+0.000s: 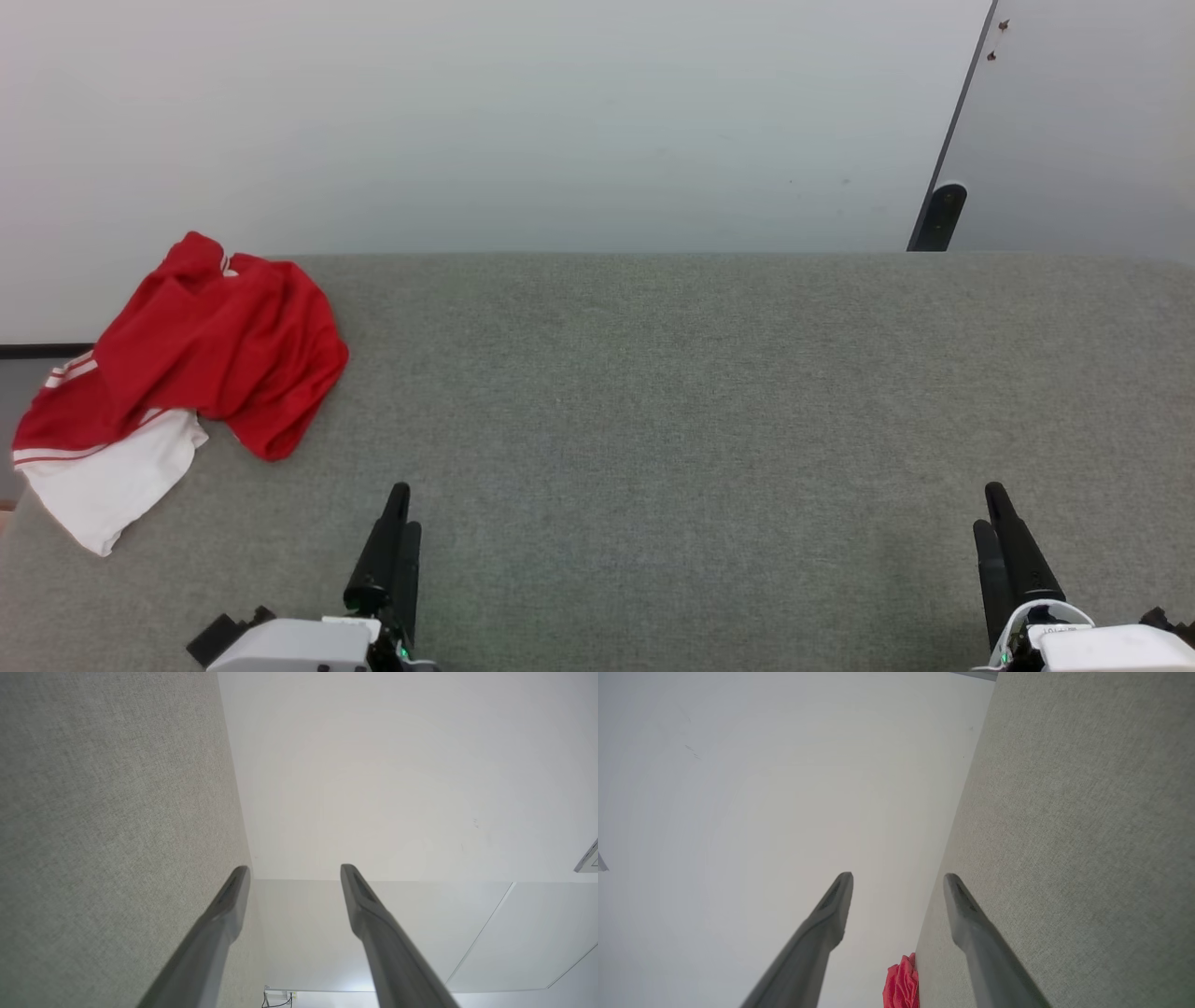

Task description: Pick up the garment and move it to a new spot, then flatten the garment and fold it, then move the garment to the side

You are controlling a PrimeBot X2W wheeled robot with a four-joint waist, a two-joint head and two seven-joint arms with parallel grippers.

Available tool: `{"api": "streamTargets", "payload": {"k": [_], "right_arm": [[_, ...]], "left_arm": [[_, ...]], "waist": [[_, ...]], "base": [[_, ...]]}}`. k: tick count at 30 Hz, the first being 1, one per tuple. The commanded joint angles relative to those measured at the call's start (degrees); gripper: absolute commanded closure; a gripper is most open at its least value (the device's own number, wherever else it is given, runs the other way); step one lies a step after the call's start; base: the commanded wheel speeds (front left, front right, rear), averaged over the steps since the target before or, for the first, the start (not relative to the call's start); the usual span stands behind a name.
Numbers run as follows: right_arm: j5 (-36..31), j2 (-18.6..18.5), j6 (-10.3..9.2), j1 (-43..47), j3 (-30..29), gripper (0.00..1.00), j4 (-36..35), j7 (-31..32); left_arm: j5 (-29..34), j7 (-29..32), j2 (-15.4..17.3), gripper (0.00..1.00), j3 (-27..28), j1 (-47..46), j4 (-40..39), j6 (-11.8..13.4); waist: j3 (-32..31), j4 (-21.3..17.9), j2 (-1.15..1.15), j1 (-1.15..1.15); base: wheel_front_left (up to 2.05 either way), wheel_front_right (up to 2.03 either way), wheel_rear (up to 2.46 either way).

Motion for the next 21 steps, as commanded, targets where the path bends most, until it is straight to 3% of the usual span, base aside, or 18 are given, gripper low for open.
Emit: {"api": "streamTargets", "payload": {"k": [1, 11, 21], "right_arm": [[-0.7, -0.4, 0.33, -0.3, 0.4, 0.0, -0.9, -0.5], [-4.9, -1.8, 0.38, 0.4, 1.7, 0.0, -1.4, -2.7], [-14.2, -3.5, 0.42, 0.9, 2.9, 0.0, -0.5, -5.2]], "left_arm": [[0.1, -0.4, 0.4, 0.0, -0.3, -0.3, -0.8, 0.2], [4.3, -3.2, 2.1, 0.0, -2.2, -0.3, -0.8, 0.3], [19.0, -7.4, 5.6, 0.0, -5.3, -0.5, 0.6, 2.1]], "waist": [[0.0, 0.0, 0.0, 0.0], [-0.6, 0.1, 0.0, 0.0], [-1.3, 0.1, 0.0, 0.0]], "base": [[0.0, 0.0, 0.0], [0.0, 0.0, 0.0], [0.0, 0.0, 0.0]]}}
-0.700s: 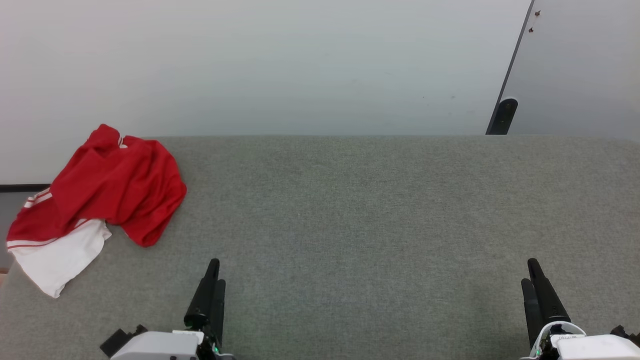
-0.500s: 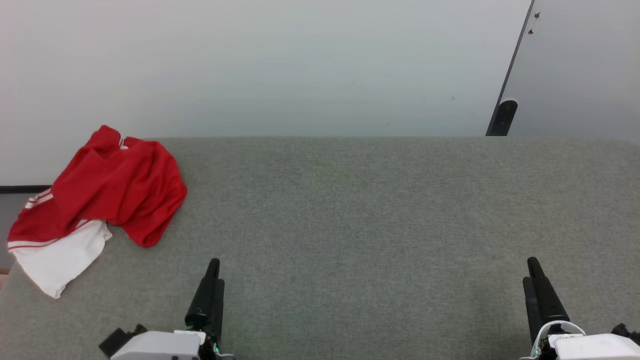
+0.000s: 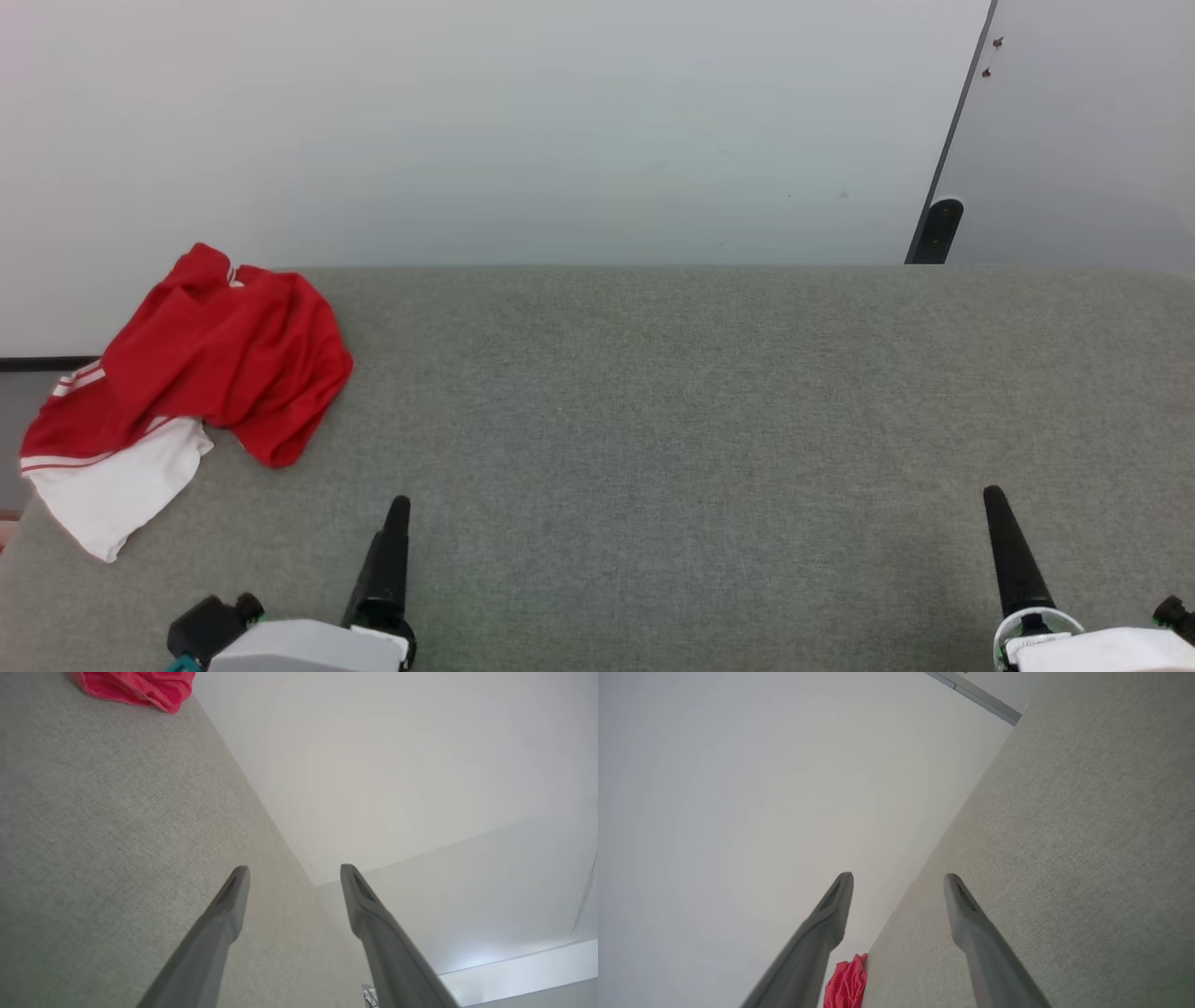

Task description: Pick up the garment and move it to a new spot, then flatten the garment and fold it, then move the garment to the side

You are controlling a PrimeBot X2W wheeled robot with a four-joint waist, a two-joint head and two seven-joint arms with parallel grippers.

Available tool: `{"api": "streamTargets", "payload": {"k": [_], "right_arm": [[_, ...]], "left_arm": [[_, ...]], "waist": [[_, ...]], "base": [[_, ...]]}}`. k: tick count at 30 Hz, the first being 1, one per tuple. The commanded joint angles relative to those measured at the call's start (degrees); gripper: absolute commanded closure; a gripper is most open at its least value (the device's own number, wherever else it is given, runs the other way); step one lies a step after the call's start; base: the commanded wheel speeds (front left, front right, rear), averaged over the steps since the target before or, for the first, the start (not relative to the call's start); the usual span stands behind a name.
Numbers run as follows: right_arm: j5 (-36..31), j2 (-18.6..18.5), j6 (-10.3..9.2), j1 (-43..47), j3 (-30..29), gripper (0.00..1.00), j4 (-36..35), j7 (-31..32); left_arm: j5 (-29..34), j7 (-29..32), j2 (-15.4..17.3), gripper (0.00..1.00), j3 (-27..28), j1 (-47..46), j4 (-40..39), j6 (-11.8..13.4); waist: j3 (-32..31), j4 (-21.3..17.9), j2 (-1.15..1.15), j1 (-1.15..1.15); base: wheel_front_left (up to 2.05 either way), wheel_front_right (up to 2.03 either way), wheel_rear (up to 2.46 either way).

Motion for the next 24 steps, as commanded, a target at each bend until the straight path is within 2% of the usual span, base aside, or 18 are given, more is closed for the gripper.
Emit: {"api": "streamTargets", "payload": {"k": [1, 5, 11, 17, 24], "right_arm": [[-2.4, -0.6, 0.38, 0.5, 0.3, 0.0, -0.3, -0.6], [-8.7, -1.1, 0.39, 0.5, 0.4, 0.0, 0.2, -1.4], [-21.6, -1.1, 0.41, 0.8, -0.2, 0.0, 0.9, -2.6], [-34.2, -0.1, 0.43, 1.1, -1.5, 0.0, 0.4, -2.5], [-45.3, 1.7, 0.42, 2.1, -3.8, 0.0, -1.3, -2.0]], "left_arm": [[3.1, -0.6, 0.7, 0.0, -0.4, -0.5, -0.2, 0.5], [11.9, -1.3, 1.9, 0.0, -0.7, -0.6, -0.2, 1.8], [26.7, -2.1, 1.4, 0.0, 1.4, 0.6, -2.2, 2.9], [39.5, -2.9, 1.1, 0.0, 2.3, 1.5, -3.5, 2.3], [49.1, -3.7, -0.2, 0.0, 3.7, 2.6, -4.5, 1.3]], "waist": [[-0.1, 0.0, 0.0, -0.01], [-0.5, 0.1, 0.0, -0.01], [-1.0, 0.2, 0.0, -0.01], [-1.4, 0.4, 0.0, -0.01], [-1.9, 0.4, 0.0, -0.01]], "base": [[0.0, 0.0, 0.0], [0.0, 0.0, 0.0], [0.0, 0.0, 0.0], [0.0, 0.0, 0.0], [0.0, 0.0, 0.0]]}}
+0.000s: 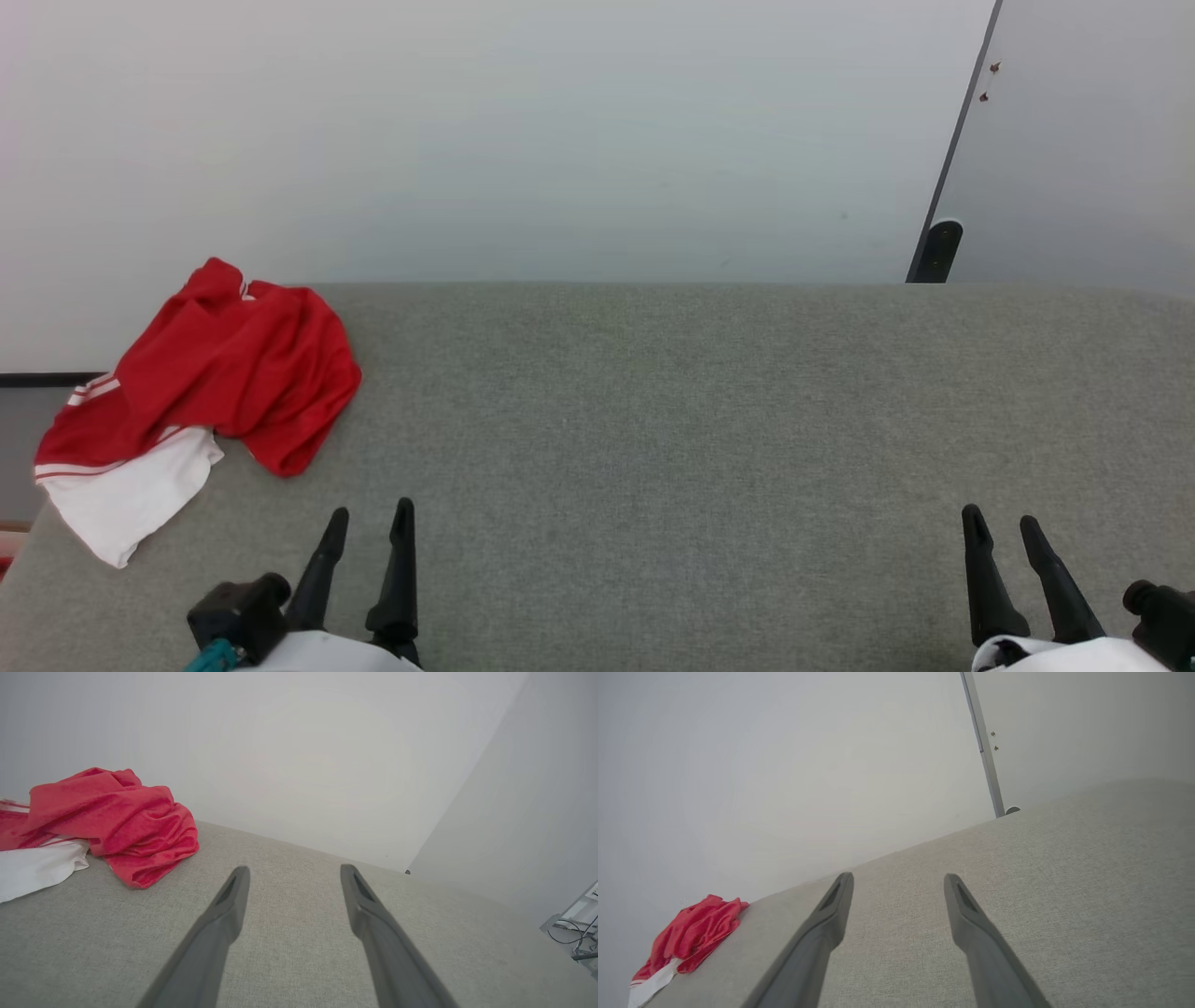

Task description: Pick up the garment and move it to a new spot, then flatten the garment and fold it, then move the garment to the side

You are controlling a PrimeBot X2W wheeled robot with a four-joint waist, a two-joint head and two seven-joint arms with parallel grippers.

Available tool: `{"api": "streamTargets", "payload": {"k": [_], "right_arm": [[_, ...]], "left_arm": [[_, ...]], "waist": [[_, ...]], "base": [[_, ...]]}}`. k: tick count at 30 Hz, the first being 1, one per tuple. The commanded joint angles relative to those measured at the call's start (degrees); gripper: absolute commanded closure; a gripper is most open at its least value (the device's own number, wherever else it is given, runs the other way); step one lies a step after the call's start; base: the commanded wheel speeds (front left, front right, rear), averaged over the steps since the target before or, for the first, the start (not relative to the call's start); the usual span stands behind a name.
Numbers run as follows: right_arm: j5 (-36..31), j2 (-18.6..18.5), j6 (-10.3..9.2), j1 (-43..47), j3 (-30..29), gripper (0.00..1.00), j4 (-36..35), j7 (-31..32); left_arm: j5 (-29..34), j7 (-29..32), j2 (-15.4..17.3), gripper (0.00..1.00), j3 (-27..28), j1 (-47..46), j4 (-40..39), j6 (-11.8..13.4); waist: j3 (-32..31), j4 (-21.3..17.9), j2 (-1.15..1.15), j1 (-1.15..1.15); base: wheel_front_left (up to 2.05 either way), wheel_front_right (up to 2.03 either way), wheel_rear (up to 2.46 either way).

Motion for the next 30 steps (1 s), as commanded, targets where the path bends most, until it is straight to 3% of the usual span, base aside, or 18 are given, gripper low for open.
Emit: {"api": "streamTargets", "payload": {"k": [1, 15, 30], "right_arm": [[-2.5, 0.3, 0.27, 0.6, -0.4, 0.0, -0.8, 0.1], [-11.7, 1.6, 0.32, 1.7, -1.2, 0.0, -2.7, -0.2], [-17.6, 2.0, 0.35, 2.6, -0.9, 0.0, -3.9, -0.9]], "left_arm": [[2.1, -0.5, -0.5, 0.0, 0.5, 0.3, -0.6, -0.5], [13.2, -2.1, -2.4, 0.0, 2.9, 0.9, -1.7, -2.5], [18.2, -3.0, -3.5, 0.0, 4.2, 1.2, -0.6, -3.8]], "waist": [[-0.1, 0.0, 0.0, 0.0], [-0.7, -0.2, 0.0, 0.0], [-1.6, -0.1, 0.0, 0.0]], "base": [[0.0, 0.0, 0.0], [0.0, 0.0, 0.0], [0.0, 0.0, 0.0]]}}
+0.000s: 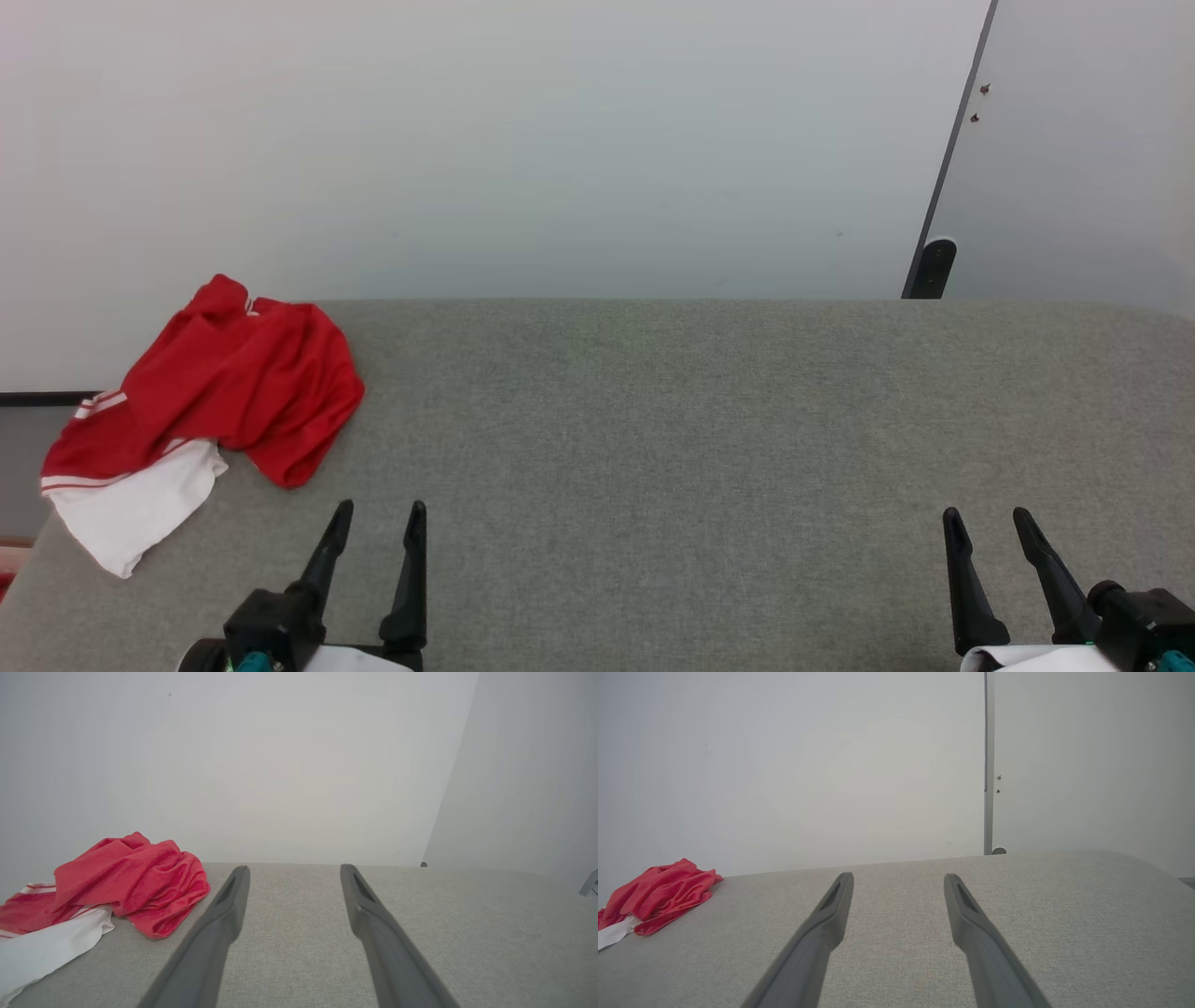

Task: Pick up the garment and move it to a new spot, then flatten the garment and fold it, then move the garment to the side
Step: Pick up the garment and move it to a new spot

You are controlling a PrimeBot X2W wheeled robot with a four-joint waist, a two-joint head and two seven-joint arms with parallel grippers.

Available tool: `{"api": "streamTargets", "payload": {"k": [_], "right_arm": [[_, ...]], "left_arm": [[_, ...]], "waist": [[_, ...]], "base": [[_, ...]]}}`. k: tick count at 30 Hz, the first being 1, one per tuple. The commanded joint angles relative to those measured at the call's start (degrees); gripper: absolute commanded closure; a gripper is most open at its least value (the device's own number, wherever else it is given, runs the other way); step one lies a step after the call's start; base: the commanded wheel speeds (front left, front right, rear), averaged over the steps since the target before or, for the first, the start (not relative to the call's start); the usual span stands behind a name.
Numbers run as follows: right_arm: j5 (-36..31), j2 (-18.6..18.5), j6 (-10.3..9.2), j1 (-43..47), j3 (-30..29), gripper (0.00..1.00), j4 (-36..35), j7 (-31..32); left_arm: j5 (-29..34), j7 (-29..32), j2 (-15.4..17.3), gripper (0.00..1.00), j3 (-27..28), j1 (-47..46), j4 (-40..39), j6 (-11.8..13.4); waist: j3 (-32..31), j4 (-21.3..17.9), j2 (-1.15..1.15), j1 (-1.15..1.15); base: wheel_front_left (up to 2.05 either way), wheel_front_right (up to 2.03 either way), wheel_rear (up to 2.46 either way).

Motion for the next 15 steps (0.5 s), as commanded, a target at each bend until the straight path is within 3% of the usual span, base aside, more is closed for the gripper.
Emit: {"api": "streamTargets", "payload": {"k": [1, 9, 15], "right_arm": [[-0.4, 0.1, 0.33, 0.8, 0.0, 0.0, -0.2, -0.2], [-0.6, 0.2, 0.33, 1.0, -0.2, 0.0, -0.6, -0.1], [-0.4, 0.3, 0.33, 1.3, 0.7, 0.0, -0.9, 0.1]], "left_arm": [[0.3, 0.0, -0.1, 0.0, 0.3, 0.3, 0.2, -0.2], [0.4, 0.0, -0.4, 0.0, 0.6, -0.1, 1.0, -0.5], [0.9, 0.0, -0.3, 0.0, 2.4, -1.8, 2.8, -0.2]], "waist": [[0.0, 0.0, 0.0, 0.0], [-0.2, 1.0, 0.0, 0.0], [-0.8, 5.7, 0.0, 0.0]], "base": [[0.0, 0.0, 0.0], [0.0, 0.0, 0.0], [0.0, 0.0, 0.0]]}}
